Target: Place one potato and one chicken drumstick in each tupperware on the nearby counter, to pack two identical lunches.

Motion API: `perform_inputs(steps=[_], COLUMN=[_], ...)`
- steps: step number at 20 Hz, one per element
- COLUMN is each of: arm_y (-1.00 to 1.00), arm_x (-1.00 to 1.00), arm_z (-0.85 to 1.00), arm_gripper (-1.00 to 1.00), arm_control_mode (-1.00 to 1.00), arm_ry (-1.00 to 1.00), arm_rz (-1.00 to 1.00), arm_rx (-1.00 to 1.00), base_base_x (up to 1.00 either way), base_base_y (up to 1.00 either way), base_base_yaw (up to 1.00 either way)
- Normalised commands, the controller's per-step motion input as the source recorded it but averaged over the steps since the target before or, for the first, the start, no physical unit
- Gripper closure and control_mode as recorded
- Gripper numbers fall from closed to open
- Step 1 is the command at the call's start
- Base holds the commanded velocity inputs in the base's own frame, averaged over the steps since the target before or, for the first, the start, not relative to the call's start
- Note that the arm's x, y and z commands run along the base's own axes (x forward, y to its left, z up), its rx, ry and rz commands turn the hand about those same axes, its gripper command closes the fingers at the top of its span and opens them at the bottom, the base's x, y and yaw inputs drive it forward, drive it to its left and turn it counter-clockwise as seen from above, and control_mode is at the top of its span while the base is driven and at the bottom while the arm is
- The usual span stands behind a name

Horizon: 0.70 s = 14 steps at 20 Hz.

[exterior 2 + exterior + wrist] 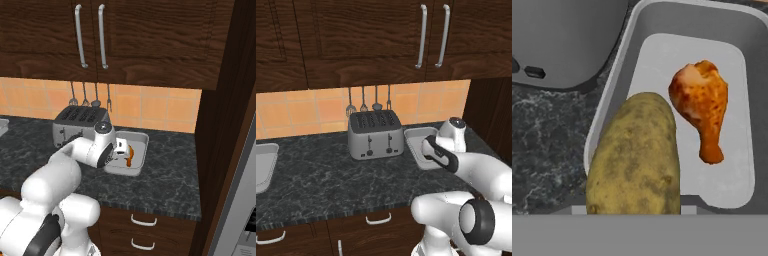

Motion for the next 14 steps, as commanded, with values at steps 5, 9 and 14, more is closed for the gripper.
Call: perform_inputs(steps=[5, 9, 14], arm_y=[-0.09, -0.05, -0.03], arm_x=[0.36, 0.36, 0.37], arm_z=[-0.19, -0.28, -0.25], arm_gripper=[1.00, 1.00, -1.00], arm_control_mode=[-1.00, -1.00, -1.00], arm_ry=[0.00, 0.00, 0.00], arm_rz=[0.00, 0.00, 0.00], arm_rx=[0.00, 0.00, 0.00], base_base_x=[0.00, 0.00, 0.00], base_base_y=[0.00, 0.00, 0.00], base_base_yaw=[0.00, 0.00, 0.00])
